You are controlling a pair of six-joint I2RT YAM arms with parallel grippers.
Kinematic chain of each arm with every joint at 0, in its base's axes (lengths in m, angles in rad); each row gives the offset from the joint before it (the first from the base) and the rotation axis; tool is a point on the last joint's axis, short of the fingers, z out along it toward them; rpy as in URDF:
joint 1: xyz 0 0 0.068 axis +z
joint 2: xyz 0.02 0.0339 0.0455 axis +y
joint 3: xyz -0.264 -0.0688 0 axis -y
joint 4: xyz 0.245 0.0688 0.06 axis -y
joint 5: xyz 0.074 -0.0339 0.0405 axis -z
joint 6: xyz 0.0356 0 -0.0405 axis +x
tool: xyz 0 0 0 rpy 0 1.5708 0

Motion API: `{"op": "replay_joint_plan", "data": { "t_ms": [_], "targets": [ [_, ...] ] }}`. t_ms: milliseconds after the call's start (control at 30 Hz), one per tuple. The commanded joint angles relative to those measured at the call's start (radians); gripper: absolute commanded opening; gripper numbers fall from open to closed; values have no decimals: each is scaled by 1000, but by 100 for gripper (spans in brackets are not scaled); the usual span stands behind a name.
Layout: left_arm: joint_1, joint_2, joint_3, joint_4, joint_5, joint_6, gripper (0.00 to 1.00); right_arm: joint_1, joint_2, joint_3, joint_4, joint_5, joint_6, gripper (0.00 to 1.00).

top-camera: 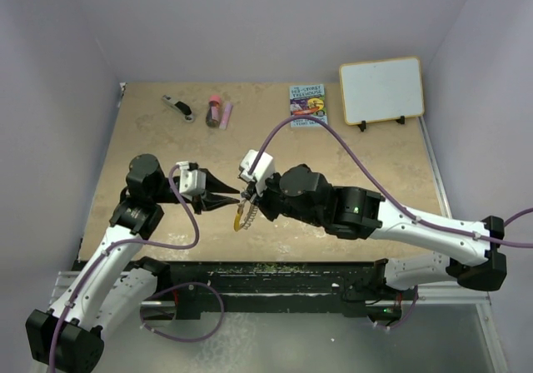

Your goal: Put the keys on the keyring

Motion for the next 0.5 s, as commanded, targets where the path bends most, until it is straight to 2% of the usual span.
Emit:
{"op": "replay_joint_plan", "data": {
  "t_ms": [0,67,133,267,467],
  "targets": [
    [-4,-17,61,-44,-4,74,37,-2,-40,5,80,29,10,0],
    [-4,-24,73,-58,-6,83,46,-3,-41,0,84,33,10,0],
    [-4,-31,83,-63,-4,84,49,-2,-46,-7,92,35,11,0],
    [-5,-39,102,-35,-24,74,50,-3,-66,-28,113,37,4,0],
    [-4,-42,109,115,-36,-75,53,-3,-102,-71,181,52,-1,0]
  ]
}}
